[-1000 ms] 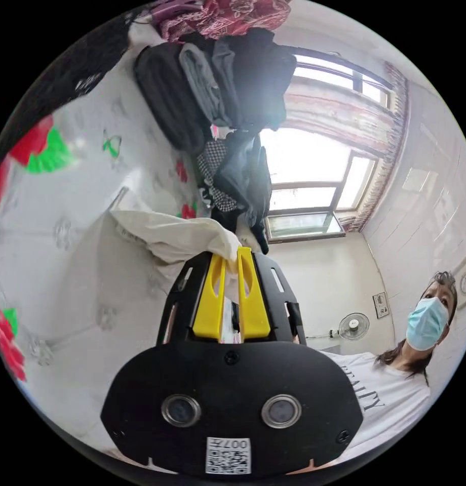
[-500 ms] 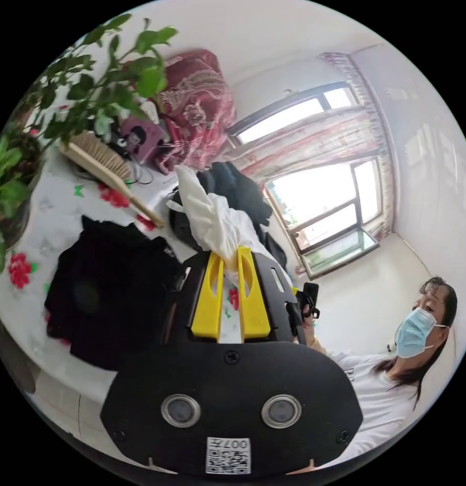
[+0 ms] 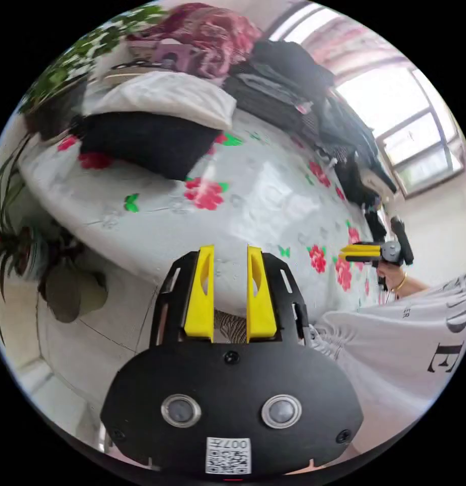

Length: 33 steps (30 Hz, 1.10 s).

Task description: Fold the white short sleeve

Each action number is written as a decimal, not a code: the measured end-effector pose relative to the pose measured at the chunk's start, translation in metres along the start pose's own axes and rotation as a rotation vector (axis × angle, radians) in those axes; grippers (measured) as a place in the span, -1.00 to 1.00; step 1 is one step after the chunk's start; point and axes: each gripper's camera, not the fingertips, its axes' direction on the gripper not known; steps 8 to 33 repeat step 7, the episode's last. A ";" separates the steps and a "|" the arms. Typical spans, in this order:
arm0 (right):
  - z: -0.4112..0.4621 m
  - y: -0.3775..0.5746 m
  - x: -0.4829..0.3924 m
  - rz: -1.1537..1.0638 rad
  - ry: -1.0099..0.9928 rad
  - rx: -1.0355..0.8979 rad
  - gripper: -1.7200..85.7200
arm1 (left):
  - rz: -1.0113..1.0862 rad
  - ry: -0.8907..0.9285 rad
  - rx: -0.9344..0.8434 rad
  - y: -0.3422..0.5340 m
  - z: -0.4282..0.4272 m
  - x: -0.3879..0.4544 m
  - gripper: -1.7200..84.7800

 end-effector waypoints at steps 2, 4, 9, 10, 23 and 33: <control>0.008 0.044 0.007 0.065 0.060 -0.058 -0.84 | 0.237 -0.013 -0.110 -0.005 0.039 0.074 -0.81; 0.016 0.066 0.006 0.088 0.086 -0.080 -0.83 | 0.388 -0.015 -0.130 -0.007 0.059 0.126 -0.82; 0.025 0.090 -0.002 0.106 0.060 0.016 -0.82 | 0.585 -0.131 -0.187 -0.002 0.095 0.203 -0.87; 0.025 0.090 -0.002 0.106 0.060 0.016 -0.82 | 0.585 -0.131 -0.187 -0.002 0.095 0.203 -0.87; 0.025 0.090 -0.002 0.106 0.060 0.016 -0.82 | 0.585 -0.131 -0.187 -0.002 0.095 0.203 -0.87; 0.025 0.090 -0.002 0.106 0.060 0.016 -0.82 | 0.585 -0.131 -0.187 -0.002 0.095 0.203 -0.87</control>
